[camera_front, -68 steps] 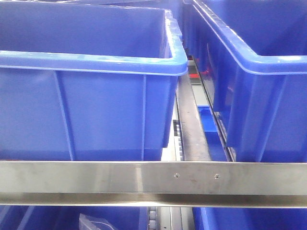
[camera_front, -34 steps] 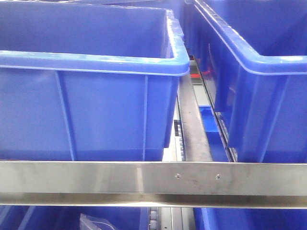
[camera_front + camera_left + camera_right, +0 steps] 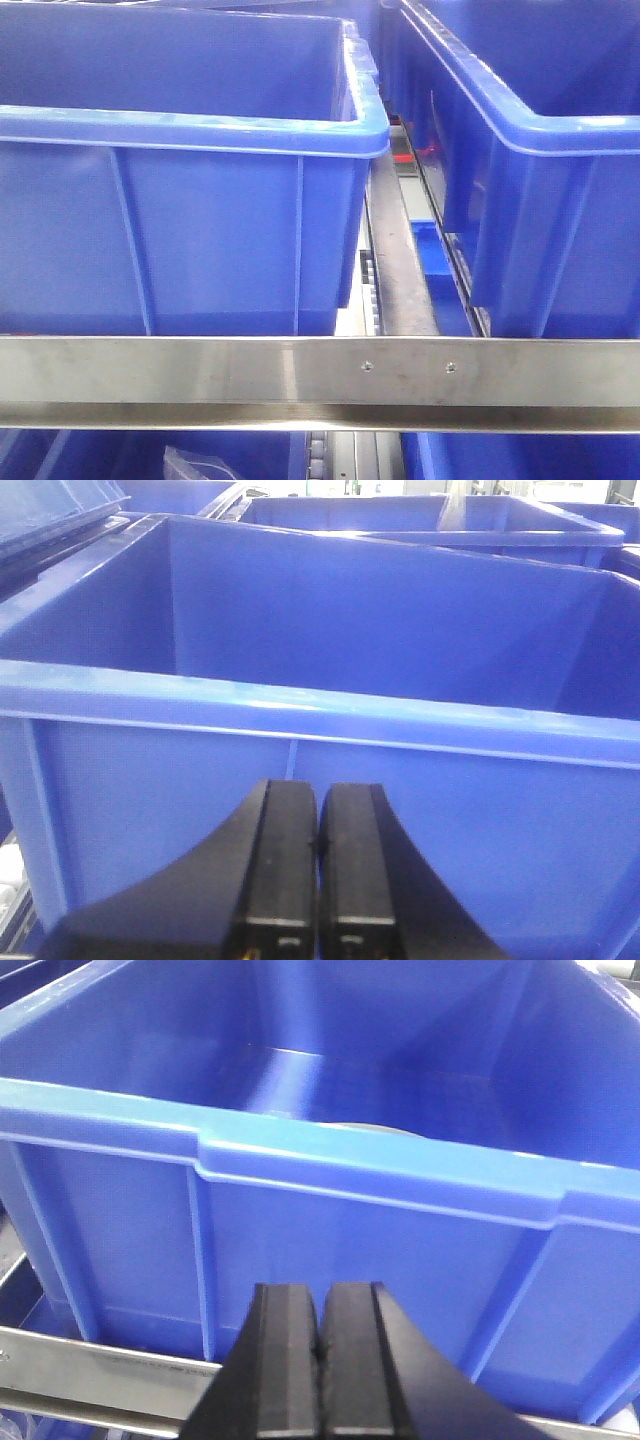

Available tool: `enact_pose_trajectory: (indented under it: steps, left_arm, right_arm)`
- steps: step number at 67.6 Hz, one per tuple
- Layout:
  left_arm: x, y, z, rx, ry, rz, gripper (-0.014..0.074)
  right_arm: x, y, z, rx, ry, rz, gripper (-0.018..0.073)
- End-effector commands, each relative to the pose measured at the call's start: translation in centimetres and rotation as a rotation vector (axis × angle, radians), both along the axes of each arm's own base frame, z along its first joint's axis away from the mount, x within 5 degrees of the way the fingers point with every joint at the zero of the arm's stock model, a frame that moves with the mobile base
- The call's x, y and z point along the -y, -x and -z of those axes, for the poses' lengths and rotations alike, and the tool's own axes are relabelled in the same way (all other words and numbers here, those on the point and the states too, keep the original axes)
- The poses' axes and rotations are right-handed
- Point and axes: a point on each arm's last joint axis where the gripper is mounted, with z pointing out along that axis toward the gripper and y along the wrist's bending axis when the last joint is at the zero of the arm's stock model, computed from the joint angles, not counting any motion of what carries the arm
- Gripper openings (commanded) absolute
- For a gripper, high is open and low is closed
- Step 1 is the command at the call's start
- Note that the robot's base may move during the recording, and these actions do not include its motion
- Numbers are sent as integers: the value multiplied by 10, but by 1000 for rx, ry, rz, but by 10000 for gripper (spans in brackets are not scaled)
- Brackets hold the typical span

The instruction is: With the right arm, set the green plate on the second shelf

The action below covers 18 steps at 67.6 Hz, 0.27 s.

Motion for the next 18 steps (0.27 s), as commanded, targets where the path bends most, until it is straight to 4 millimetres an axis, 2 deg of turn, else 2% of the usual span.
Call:
enact_pose_trajectory:
  steps: [1, 18]
  left_arm:
    - [0, 0, 5, 59, 11, 4, 131]
    - [0, 0, 5, 59, 11, 4, 131]
  right_arm:
    - [2, 2, -15, 122, -8, 21, 58]
    - [2, 2, -15, 122, -8, 21, 58]
